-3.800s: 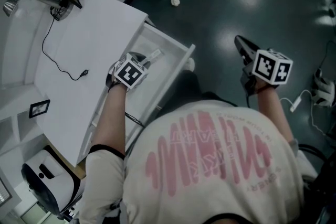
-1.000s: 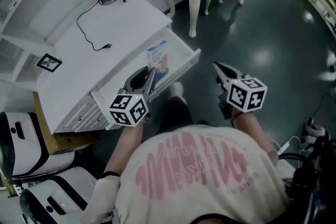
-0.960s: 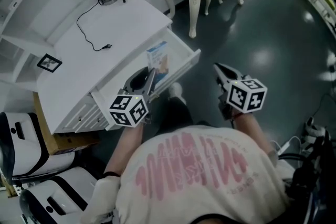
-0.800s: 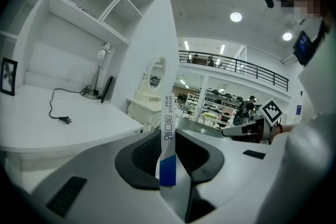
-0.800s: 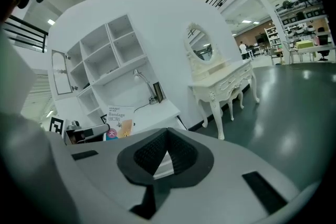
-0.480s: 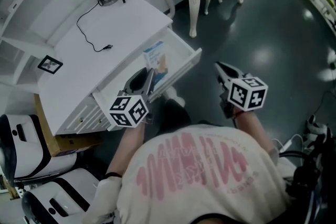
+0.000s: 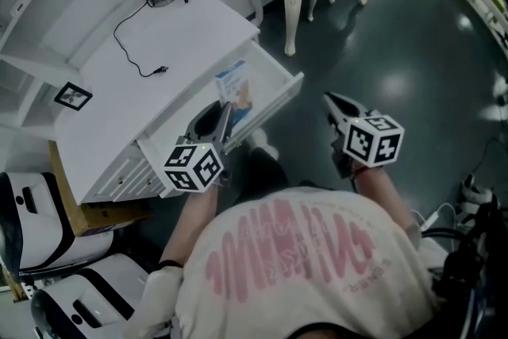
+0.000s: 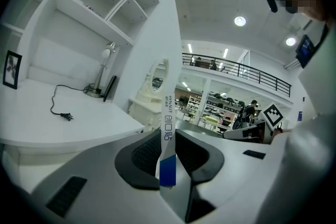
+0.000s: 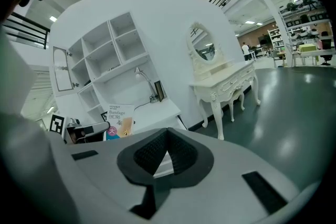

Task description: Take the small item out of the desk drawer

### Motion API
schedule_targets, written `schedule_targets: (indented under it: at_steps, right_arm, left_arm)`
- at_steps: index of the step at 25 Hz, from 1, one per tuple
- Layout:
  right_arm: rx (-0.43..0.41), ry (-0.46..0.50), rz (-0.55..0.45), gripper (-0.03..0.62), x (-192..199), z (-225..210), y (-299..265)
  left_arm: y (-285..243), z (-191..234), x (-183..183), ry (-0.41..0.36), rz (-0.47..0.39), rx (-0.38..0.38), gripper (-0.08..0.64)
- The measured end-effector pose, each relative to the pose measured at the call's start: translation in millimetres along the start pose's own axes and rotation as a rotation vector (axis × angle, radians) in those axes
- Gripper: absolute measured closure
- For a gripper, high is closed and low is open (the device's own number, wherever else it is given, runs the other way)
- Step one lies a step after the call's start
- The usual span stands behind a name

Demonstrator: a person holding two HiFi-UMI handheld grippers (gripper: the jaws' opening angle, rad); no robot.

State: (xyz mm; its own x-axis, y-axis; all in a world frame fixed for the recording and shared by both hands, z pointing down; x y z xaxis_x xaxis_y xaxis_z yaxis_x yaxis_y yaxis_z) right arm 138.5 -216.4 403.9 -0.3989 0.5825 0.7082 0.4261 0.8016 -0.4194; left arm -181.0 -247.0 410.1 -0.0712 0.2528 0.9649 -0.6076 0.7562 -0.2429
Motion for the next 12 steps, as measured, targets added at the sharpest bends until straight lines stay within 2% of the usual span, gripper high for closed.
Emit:
schedule_targets:
  at_steps: [12]
  right_arm:
    - [0.012, -0.008, 0.007, 0.577, -2.5, -11.6, -2.9]
  left_arm:
    - [-11.3, -3.0, -2.3, 0.001, 0.01, 0.008, 0.453]
Point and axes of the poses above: the fingertips, and each gripper's own axes: y backward along the fingers, z to its left, x out of its underside, the point moved 9 cm from there along y, backward along the fingers, and after that the axes turned 14 degrees about -y, right-handed, at the moved point
